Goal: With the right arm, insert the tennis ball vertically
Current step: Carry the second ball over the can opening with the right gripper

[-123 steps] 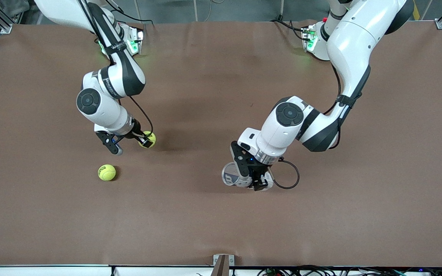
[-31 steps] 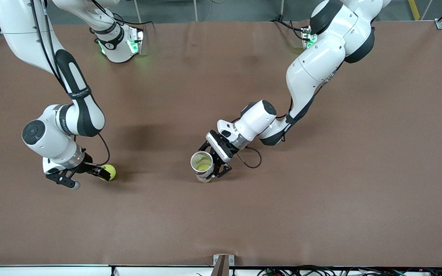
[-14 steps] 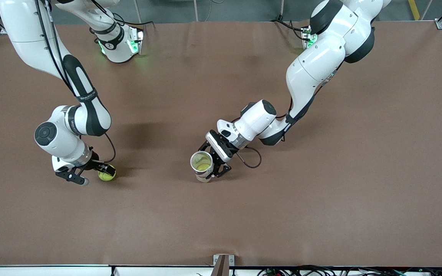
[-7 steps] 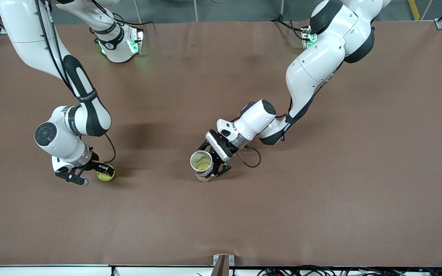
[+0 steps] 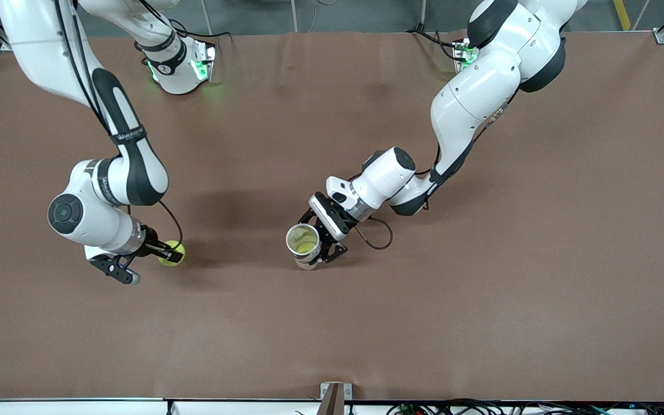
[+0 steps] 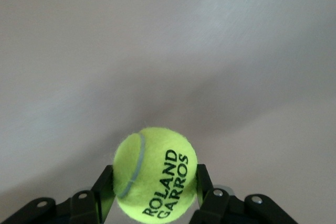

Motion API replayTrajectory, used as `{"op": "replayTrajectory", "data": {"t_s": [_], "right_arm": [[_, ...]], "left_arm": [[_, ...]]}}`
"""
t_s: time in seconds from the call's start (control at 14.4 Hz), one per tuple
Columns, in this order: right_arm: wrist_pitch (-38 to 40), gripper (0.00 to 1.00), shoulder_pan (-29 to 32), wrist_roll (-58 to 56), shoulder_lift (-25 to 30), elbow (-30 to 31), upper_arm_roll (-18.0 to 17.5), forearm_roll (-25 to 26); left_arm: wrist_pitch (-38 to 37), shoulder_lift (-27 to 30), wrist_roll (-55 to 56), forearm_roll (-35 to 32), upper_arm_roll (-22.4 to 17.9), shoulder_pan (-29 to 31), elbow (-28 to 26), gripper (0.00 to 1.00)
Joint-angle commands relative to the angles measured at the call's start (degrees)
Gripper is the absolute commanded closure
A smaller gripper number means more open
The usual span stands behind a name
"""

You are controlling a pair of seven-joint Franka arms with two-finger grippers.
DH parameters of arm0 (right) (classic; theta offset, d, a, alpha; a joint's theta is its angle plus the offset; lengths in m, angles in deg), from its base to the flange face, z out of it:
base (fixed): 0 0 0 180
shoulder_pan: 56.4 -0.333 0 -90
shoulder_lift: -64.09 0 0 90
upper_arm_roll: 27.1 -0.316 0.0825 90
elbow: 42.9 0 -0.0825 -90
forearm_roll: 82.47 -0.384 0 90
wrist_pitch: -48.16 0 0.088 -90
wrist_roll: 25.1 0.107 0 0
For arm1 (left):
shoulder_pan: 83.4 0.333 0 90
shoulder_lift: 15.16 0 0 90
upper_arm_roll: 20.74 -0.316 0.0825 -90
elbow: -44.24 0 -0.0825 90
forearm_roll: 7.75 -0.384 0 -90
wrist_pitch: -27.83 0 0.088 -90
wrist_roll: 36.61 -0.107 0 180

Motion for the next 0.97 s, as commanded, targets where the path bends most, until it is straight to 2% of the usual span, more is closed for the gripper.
{"op": "replayTrajectory", "data": {"t_s": [0.0, 0.28, 0.49, 0.9], "right_arm": [[8.6, 1.00, -1.8, 12.5, 1.2, -6.6, -2.8, -1.2], [12.9, 1.00, -2.7, 24.6, 1.1, -13.4, -5.6, -8.8], [12.9, 1.00, -7.2, 34.2, 0.8, -17.8, -5.5, -8.9], [12.7, 1.00, -14.2, 50.0, -4.2, -25.5, -5.5, -8.5]], "left_arm": [[-0.6, 2.3, 0.7, 0.8, -0.3, 0.2, -2.3, 0.26], [-0.8, 2.3, 0.6, 0.8, -0.3, 0.1, -2.1, 0.25], [-0.8, 2.3, 0.6, 0.8, -0.3, 0.1, -2.0, 0.25], [-0.8, 2.3, 0.6, 0.7, -0.3, 0.1, -1.9, 0.26]]}}
